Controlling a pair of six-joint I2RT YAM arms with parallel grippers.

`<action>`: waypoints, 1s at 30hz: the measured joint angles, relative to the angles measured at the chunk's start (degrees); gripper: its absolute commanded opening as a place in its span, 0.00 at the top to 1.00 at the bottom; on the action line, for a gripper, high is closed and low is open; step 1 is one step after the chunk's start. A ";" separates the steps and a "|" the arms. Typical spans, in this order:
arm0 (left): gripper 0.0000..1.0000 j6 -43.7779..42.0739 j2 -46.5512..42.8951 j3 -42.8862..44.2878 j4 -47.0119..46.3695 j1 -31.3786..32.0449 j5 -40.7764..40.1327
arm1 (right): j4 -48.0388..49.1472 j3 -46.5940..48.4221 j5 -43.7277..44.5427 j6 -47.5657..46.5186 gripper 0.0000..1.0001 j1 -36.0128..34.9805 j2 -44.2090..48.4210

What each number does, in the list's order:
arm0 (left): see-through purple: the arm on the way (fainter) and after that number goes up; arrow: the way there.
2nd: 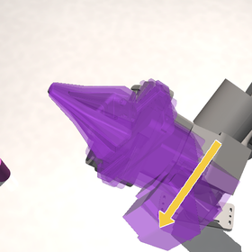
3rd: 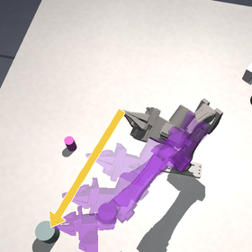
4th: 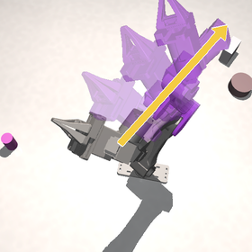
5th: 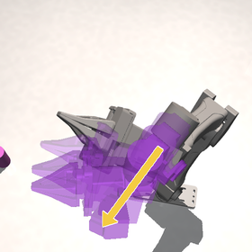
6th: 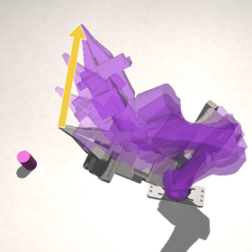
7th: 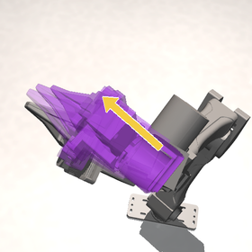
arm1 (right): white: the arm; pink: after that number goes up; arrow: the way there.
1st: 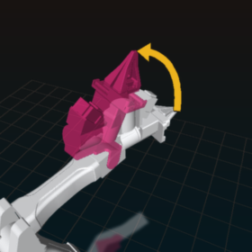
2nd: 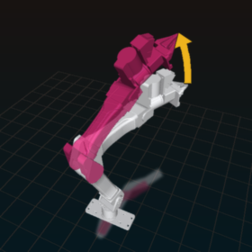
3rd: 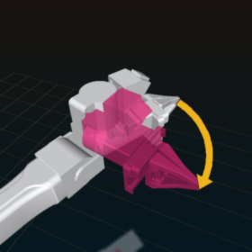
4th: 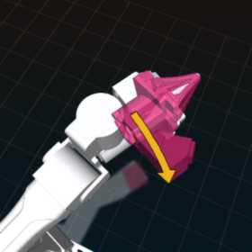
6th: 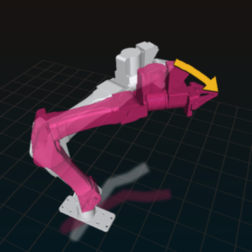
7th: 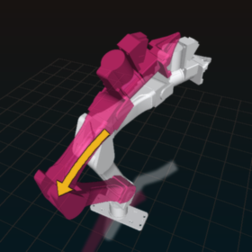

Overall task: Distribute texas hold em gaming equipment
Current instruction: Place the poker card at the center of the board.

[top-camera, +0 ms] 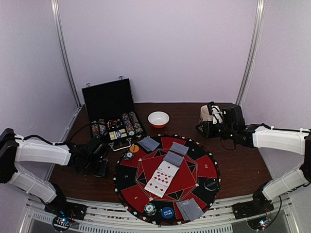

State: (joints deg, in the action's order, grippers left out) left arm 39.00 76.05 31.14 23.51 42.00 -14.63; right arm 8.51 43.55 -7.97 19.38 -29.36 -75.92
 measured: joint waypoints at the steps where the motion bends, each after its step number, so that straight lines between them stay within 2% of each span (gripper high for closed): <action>1: 0.40 0.04 0.37 0.00 -0.94 -0.02 -0.17 | -0.04 0.00 0.00 0.00 0.51 0.00 0.09; 11: 0.34 0.13 2.54 -1.18 -8.92 -0.02 -1.55 | -0.33 0.00 0.02 -0.07 0.51 0.00 0.72; 19: 0.17 -0.02 3.10 -1.62 -11.67 0.00 -2.08 | -0.59 0.02 0.02 -0.20 0.49 0.00 0.72; 25: 0.03 -0.04 2.01 -1.40 -9.11 -0.02 -2.40 | -1.40 0.46 0.02 -1.14 0.44 0.00 0.72; 30: 0.02 -0.83 -1.36 0.85 -1.92 -0.04 -3.26 | -2.78 1.77 0.04 -1.88 0.37 0.17 0.92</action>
State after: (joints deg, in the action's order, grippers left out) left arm 38.17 74.70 31.99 21.58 41.95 -17.89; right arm 5.74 45.32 -7.92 17.50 -29.19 -75.00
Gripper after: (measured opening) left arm 0.981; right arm 0.592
